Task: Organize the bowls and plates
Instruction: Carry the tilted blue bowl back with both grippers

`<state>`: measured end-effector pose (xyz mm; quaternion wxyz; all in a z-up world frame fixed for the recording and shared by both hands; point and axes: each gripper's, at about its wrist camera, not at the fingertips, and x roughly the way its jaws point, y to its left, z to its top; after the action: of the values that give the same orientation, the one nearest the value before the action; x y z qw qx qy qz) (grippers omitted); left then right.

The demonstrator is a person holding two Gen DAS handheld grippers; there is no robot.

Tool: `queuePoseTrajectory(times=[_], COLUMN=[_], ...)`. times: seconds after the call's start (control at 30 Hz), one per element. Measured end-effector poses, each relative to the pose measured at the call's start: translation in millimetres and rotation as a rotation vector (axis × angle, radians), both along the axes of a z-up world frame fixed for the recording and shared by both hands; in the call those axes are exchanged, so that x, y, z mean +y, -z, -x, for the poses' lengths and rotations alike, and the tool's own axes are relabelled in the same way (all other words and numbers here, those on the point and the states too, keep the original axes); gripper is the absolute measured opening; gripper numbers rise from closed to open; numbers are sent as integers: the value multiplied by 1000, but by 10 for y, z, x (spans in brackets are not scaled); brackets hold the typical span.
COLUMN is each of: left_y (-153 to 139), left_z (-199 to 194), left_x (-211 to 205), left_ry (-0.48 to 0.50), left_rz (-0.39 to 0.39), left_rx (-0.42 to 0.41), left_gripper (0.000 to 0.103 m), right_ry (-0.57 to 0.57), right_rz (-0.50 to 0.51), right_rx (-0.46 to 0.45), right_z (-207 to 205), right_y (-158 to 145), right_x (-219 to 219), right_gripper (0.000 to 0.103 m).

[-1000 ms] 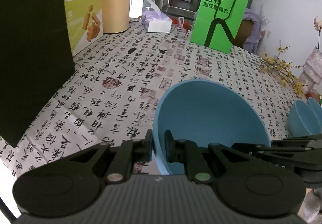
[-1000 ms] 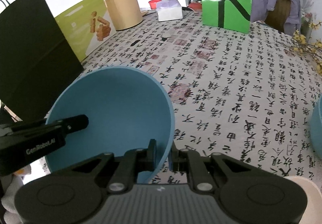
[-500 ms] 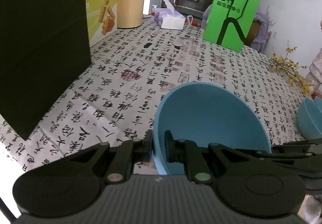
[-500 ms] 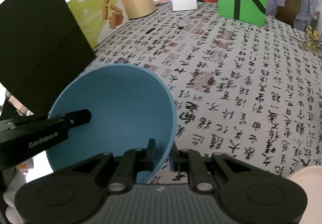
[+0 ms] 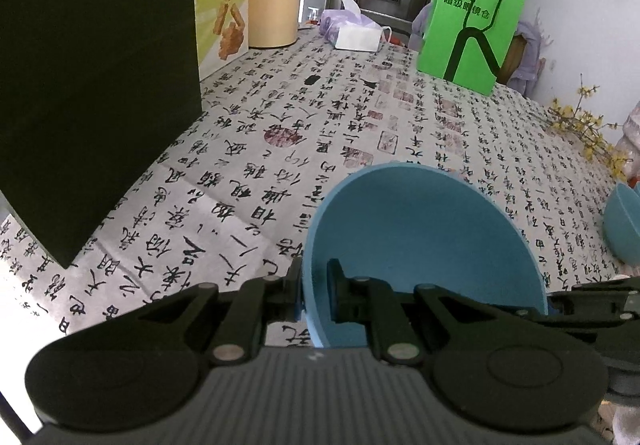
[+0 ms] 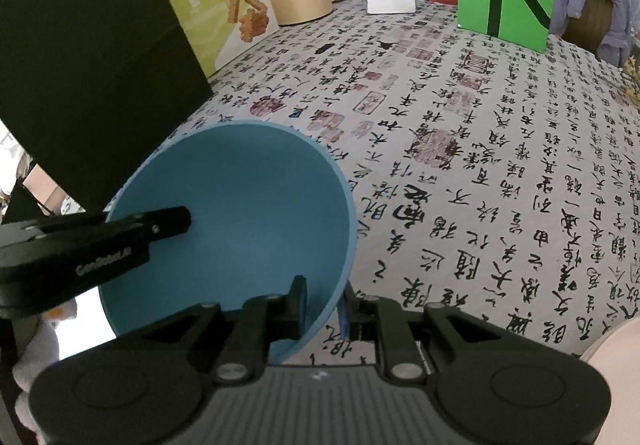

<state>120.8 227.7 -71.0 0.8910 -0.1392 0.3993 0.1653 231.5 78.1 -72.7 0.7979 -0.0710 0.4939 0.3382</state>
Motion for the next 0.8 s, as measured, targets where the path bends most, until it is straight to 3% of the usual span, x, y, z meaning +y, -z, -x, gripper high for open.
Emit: queuePoseTrajectory(times=[0.8], left_y=[156], left_z=[88], left_x=[92], left_ry=[6], left_rz=[0], left_rx=[23], left_gripper=[12], right_ry=[-3], right_rz=[19], right_rx=[-10], right_z=[197], right_y=[115], right_x=[97], right_gripper=[18])
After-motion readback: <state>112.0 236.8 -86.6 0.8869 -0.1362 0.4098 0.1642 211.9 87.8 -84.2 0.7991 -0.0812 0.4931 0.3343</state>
